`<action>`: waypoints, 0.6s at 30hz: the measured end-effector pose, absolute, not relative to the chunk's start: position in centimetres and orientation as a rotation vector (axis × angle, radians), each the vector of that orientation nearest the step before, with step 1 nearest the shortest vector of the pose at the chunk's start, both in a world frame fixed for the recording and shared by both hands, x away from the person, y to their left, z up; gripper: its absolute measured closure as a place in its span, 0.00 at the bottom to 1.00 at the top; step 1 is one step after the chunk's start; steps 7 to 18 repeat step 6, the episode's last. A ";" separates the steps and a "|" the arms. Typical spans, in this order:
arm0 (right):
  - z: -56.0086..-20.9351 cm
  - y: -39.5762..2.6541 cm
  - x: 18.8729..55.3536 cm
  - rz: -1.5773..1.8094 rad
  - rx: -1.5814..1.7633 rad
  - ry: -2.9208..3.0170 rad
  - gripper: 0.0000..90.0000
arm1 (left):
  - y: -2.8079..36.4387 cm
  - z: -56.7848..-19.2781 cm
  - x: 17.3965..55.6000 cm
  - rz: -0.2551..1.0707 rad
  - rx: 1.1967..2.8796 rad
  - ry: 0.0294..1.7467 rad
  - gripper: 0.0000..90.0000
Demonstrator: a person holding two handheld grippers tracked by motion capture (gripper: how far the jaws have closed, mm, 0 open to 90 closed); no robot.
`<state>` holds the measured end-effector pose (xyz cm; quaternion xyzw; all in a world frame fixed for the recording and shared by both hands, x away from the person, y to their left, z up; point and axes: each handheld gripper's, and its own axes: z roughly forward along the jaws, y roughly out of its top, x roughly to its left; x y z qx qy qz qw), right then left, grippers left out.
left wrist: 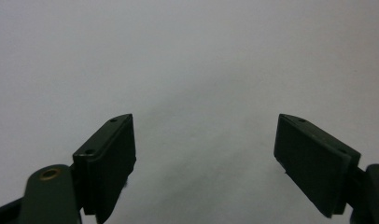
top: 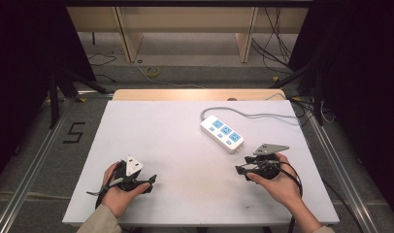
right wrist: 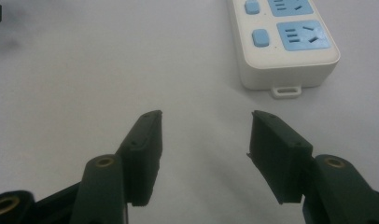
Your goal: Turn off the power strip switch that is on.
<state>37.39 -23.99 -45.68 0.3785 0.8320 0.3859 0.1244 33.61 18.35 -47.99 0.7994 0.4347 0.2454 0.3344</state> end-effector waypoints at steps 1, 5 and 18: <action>-45.8 -24.0 37.3 1.129 1.106 2.423 0.50 | 18.4 -48.0 33.6 0.640 2.087 1.133 0.23; -45.8 -24.2 37.3 1.151 1.105 2.402 0.49 | 18.5 -48.2 33.8 0.645 2.080 1.130 0.22; -45.8 -24.2 37.2 1.156 1.103 2.395 0.49 | 18.5 -48.2 33.9 0.648 2.076 1.130 0.22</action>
